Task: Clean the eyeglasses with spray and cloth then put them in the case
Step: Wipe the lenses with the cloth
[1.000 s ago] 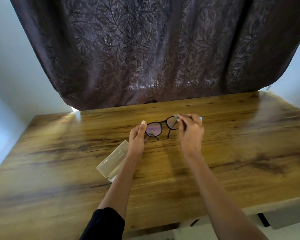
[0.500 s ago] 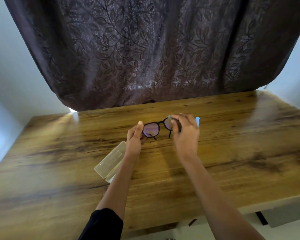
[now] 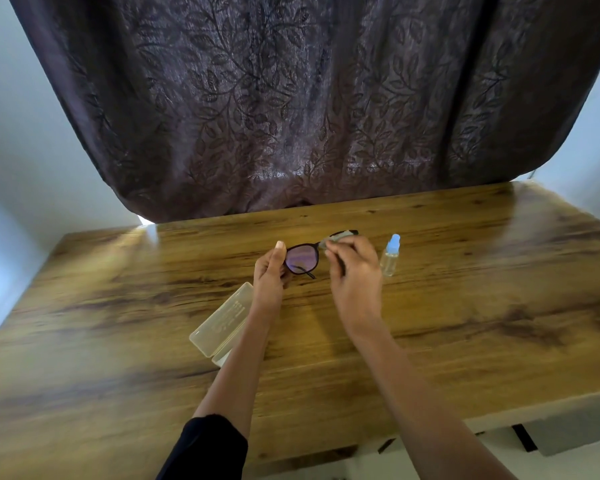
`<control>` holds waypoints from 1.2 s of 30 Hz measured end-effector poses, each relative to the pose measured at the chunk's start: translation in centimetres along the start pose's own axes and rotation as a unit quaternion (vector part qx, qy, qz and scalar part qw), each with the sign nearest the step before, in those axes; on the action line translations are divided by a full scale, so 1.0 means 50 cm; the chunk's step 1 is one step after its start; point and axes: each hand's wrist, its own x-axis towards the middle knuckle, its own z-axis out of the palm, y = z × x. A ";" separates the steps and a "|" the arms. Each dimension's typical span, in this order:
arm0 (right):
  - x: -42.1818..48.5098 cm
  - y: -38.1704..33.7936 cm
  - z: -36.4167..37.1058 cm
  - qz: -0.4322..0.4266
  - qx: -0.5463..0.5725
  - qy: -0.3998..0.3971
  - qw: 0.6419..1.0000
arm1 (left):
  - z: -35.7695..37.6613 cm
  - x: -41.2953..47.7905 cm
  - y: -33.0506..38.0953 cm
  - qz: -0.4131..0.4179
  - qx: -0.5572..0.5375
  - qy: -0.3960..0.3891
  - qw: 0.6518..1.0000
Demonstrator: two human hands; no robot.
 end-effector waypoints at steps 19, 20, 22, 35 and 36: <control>0.025 0.040 -0.001 0.044 0.010 0.007 0.999 | -0.002 0.002 0.002 -0.003 -0.027 0.021 0.999; 0.030 0.048 -0.004 0.056 0.007 0.016 0.998 | -0.003 0.003 -0.001 -0.008 -0.029 0.025 0.999; 0.032 0.047 -0.004 0.055 0.004 0.025 0.998 | -0.003 0.003 -0.002 -0.011 -0.026 0.030 0.999; 0.031 0.034 -0.009 0.050 -0.015 0.020 0.998 | -0.001 0.003 0.000 -0.016 -0.017 0.034 0.999; 0.025 0.024 -0.005 0.040 -0.016 0.015 0.999 | -0.003 0.006 -0.002 -0.012 -0.012 0.031 0.999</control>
